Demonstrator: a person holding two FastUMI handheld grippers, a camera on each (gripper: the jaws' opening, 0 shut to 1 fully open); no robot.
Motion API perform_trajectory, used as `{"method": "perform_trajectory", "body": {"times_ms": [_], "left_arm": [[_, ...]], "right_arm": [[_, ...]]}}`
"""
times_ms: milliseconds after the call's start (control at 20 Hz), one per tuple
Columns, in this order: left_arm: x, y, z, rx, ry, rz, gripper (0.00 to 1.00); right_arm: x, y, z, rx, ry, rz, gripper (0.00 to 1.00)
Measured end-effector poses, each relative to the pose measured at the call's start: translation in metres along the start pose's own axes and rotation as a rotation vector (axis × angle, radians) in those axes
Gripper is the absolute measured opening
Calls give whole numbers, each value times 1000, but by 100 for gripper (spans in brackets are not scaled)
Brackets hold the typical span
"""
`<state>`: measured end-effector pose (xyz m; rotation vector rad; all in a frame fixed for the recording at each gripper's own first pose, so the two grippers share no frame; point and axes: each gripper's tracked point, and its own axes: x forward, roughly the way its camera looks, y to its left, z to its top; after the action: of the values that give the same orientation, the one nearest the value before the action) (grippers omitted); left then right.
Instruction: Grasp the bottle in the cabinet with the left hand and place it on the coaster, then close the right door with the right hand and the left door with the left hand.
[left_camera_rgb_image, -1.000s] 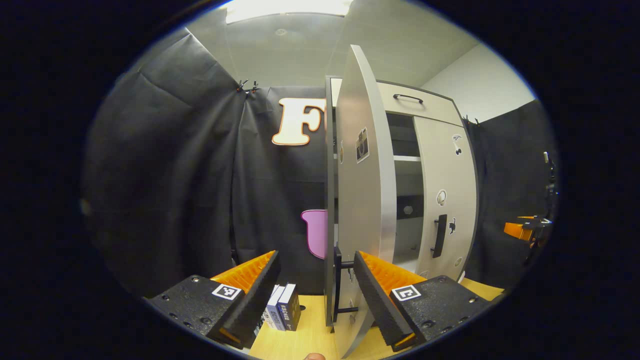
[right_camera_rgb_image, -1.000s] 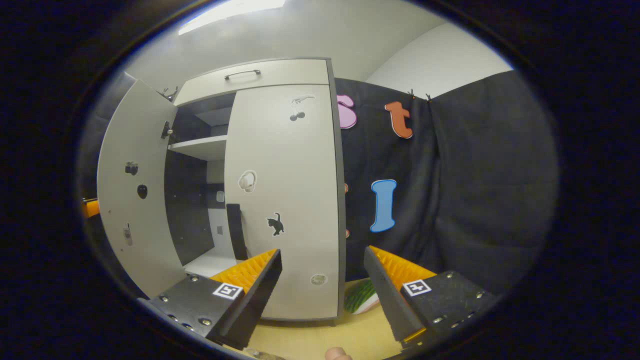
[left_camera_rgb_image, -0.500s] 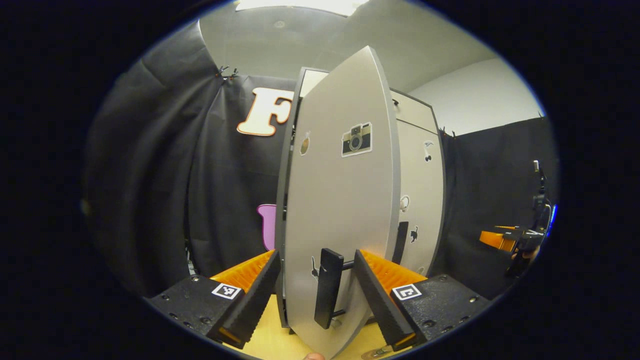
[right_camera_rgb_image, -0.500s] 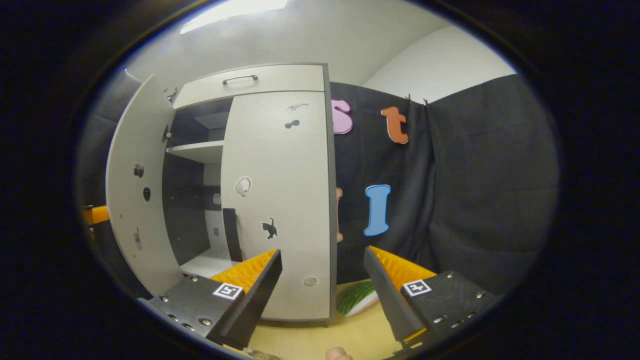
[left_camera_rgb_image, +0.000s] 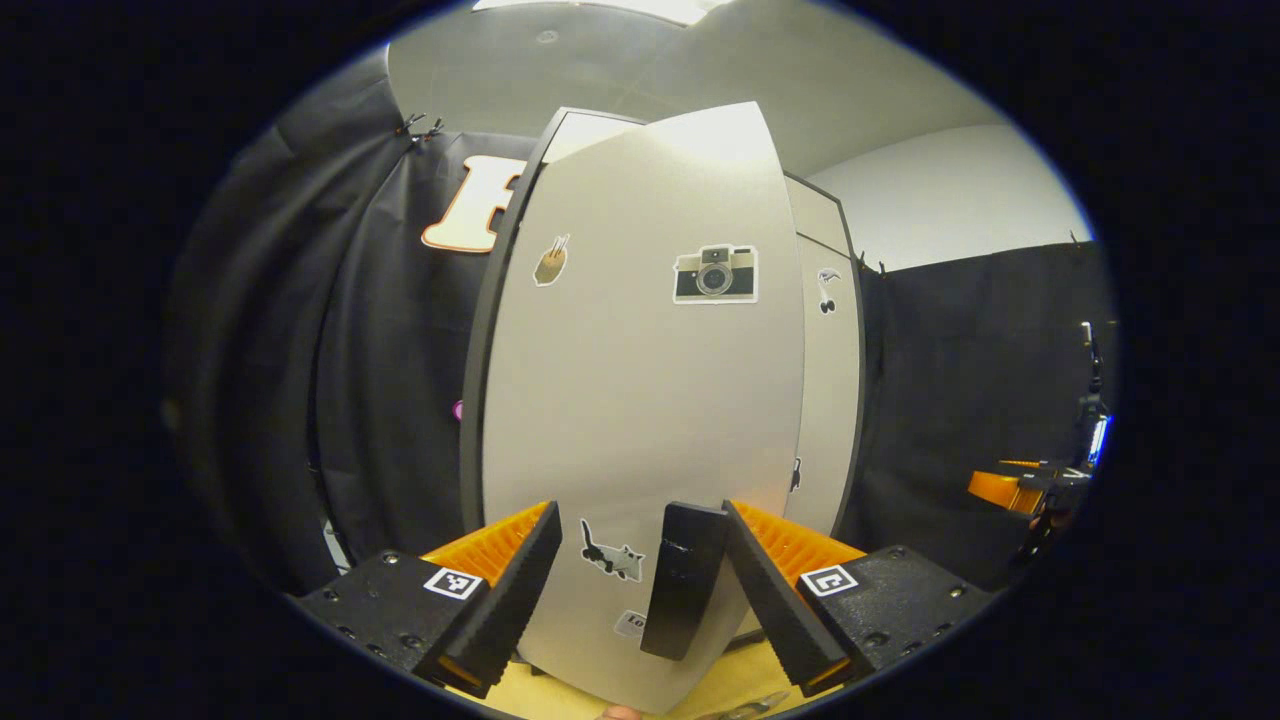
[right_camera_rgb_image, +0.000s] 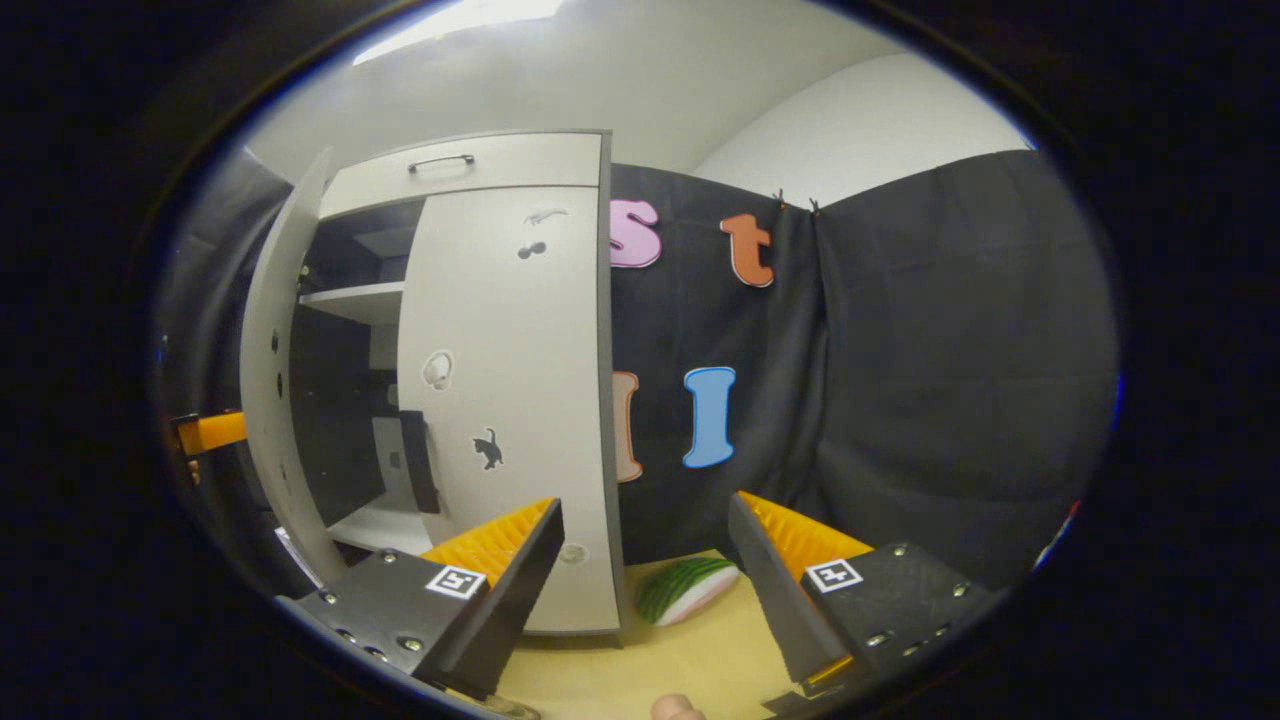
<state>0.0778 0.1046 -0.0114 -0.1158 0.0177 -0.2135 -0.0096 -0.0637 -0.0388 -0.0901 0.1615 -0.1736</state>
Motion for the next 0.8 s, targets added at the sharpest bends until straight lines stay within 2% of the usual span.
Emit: {"method": "perform_trajectory", "body": {"times_ms": [150,400,600,800], "left_arm": [[19,-12,-5,-23,10,-17,100],[43,-24,-9,26,22,-16,100],[63,-30,-12,-5,35,-20,100],[80,-33,-14,9,39,-15,100]], "right_arm": [[-5,-19,-1,7,4,-41,100],[-14,-52,1,26,-5,-105,100],[-18,-73,1,38,-13,-144,100],[-20,-91,-3,38,-11,-166,100]]}}
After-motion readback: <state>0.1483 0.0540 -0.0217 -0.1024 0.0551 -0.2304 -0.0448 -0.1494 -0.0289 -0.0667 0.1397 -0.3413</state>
